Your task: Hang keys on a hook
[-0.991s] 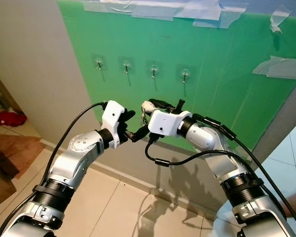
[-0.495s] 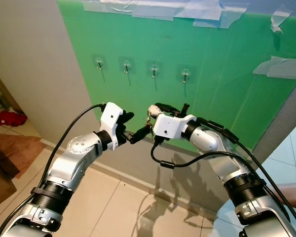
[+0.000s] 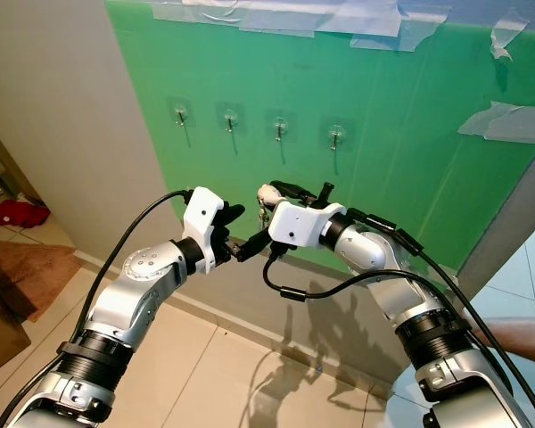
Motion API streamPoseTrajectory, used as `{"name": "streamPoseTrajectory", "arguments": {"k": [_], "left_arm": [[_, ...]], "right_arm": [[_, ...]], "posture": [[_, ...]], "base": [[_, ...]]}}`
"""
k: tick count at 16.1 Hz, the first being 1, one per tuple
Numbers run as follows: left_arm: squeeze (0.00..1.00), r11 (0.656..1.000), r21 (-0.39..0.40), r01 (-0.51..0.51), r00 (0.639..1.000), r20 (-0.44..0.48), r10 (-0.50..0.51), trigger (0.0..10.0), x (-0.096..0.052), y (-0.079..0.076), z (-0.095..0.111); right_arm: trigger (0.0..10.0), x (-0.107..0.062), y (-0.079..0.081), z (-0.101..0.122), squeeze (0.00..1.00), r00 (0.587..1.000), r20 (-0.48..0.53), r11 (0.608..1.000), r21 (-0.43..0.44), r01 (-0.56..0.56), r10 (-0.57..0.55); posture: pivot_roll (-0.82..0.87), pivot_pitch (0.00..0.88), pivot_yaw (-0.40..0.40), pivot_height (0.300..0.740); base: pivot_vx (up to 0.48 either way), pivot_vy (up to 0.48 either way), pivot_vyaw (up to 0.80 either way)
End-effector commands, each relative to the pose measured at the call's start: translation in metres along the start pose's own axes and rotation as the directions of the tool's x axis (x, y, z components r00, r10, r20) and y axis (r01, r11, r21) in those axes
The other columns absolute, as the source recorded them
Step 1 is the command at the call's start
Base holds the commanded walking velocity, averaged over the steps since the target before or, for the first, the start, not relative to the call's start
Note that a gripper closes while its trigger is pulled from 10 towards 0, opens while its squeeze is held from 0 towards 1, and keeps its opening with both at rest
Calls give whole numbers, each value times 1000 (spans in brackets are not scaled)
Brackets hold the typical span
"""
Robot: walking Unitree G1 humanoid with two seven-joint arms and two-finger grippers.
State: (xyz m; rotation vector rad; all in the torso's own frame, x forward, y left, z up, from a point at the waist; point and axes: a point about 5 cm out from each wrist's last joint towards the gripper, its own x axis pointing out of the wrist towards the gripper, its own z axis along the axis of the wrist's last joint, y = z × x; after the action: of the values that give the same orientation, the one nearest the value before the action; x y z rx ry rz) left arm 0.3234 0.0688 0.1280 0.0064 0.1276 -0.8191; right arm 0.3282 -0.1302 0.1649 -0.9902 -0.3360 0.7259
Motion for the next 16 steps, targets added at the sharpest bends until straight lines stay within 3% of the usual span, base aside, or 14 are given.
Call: {"name": "streamPoseTrajectory", "arguments": {"k": [1, 8, 16], "left_arm": [[0, 1000, -1, 27, 1000, 4, -27, 0, 1, -3, 3], [0, 999, 17, 31, 1000, 3, -31, 0, 0, 0, 3], [0, 999, 19, 51, 997, 64, -52, 0, -1, 0, 10]], "right_arm": [[0, 2, -9, 5, 0, 999, 23, 1000, -4, 24, -24], [0, 3, -14, 16, 0, 996, 62, 997, 61, 53, -56], [0, 1, -12, 22, 0, 995, 82, 993, 102, 50, -59]], "posture": [[-111, 0, 76, 740], [-110, 0, 76, 740], [-111, 0, 74, 740]], "base": [[0, 0, 0], [0, 0, 0], [0, 0, 0]]}}
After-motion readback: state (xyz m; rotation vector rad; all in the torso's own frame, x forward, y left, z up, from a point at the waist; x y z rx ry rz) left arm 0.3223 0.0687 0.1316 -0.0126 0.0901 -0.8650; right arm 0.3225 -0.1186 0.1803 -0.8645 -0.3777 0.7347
